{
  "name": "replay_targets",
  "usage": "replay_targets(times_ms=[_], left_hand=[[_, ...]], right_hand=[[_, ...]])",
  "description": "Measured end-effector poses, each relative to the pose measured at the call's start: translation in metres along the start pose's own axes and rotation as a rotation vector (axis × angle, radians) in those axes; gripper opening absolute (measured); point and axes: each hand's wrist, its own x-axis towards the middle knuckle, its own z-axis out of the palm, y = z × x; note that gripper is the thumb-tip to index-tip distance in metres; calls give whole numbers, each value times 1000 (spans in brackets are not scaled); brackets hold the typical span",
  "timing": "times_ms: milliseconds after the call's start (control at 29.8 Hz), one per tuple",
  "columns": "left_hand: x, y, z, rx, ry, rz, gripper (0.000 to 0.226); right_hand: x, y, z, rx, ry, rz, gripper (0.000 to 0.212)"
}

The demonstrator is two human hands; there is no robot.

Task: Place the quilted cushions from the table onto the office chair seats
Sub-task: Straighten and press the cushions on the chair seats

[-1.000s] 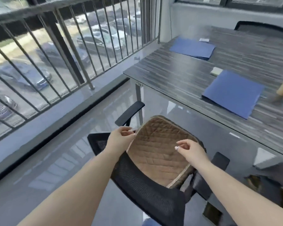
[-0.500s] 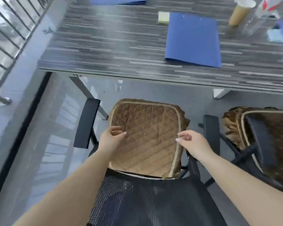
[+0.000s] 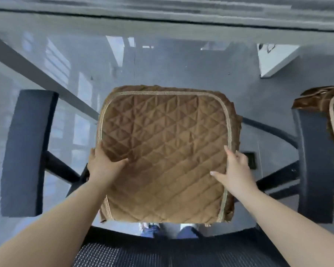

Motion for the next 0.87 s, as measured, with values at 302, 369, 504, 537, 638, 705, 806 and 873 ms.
replay_targets(times_ms=[302,369,504,537,638,705,806,873], left_hand=[[50,-4,24,6,40,24,104],[50,3,26,58,50,41,102],[45,-1,28,83,26,48,110],[42,-5,29,83,12,39,113],[30,-7,31,92,-3,28,117],[25,-5,33,107,1,16,116],[25,-5,33,103,-9,-3,116],[27,-5,30,97,-12,-12,116]], right_hand=[[55,18,32,-35,35,114,116],[55,24,35,-10,52,131,116],[51,25,43,-29,106,138,114],[51,25,42,-35,117,137,113],[51,26,37,-61,123,130,111],[52,28,37,-66,122,139,110],[50,28,39,-56,118,143,111],[50,23,41,-36,112,149,110]])
